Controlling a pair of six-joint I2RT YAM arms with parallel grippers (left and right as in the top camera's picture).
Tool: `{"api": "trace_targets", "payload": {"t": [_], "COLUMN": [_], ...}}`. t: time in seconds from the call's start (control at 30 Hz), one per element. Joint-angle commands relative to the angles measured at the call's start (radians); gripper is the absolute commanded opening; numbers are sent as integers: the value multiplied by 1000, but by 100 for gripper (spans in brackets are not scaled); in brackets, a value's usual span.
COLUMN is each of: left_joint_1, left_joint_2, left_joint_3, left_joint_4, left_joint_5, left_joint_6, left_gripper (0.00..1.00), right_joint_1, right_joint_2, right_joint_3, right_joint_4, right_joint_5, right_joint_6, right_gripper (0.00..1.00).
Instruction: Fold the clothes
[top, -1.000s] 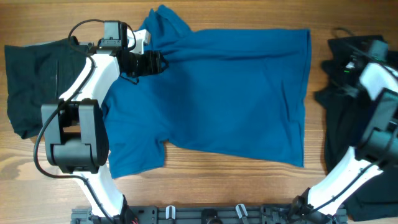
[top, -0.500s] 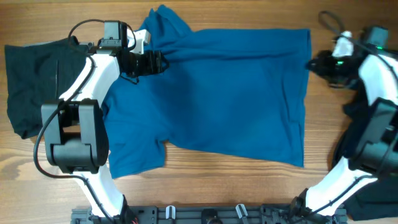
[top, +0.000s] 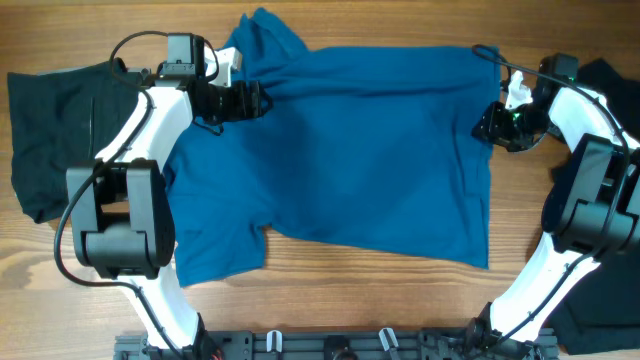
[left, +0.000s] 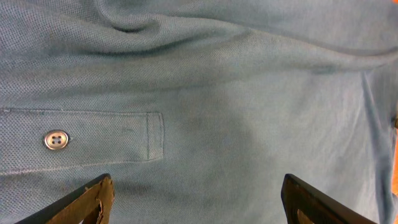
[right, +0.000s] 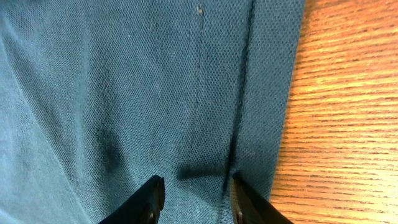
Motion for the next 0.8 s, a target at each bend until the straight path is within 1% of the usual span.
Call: {"api": "trace_targets", "payload": {"t": [0.0, 0.07, 0.1, 0.2, 0.23, 0.27, 0.3, 0.33, 0.47, 0.67, 0.77], "left_joint_1": [-2, -2, -2, -2, -2, -2, -2, -2, -2, -2, -2], "left_joint_2": [-14, -14, -14, -14, -14, -14, -14, -14, -14, -14, -14], "left_joint_3": [-3, -3, -3, -3, -3, -3, -3, -3, -3, -3, -3], "left_joint_4": [2, 2, 2, 2, 2, 2, 2, 2, 2, 2, 3], "left_joint_5": [-2, -2, -2, -2, -2, -2, -2, -2, -2, -2, -2], "left_joint_6": [16, 16, 16, 16, 16, 16, 16, 16, 16, 16, 16], "left_gripper": [86, 86, 86, 86, 86, 86, 86, 86, 86, 86, 87], "right_joint_1": [6, 6, 6, 4, 2, -2, -3, -5, -19, -30, -30], "right_joint_2": [42, 41, 41, 41, 41, 41, 41, 40, 23, -54, -76], "right_joint_3": [-8, -8, -8, -7, -7, -7, -5, -2, 40, 60, 60], "right_joint_4": [-12, -19, -19, -19, -18, -16, -16, -16, -16, -14, -13], "right_joint_5": [-22, -107, -119, -98, -80, -79, -79, -79, -70, -47, 50], "right_joint_6": [-23, -55, -58, -51, -38, -37, -27, -13, 63, 62, 92], "right_gripper": [35, 28, 27, 22, 19, 11, 6, 4, 4, 4, 4]}}
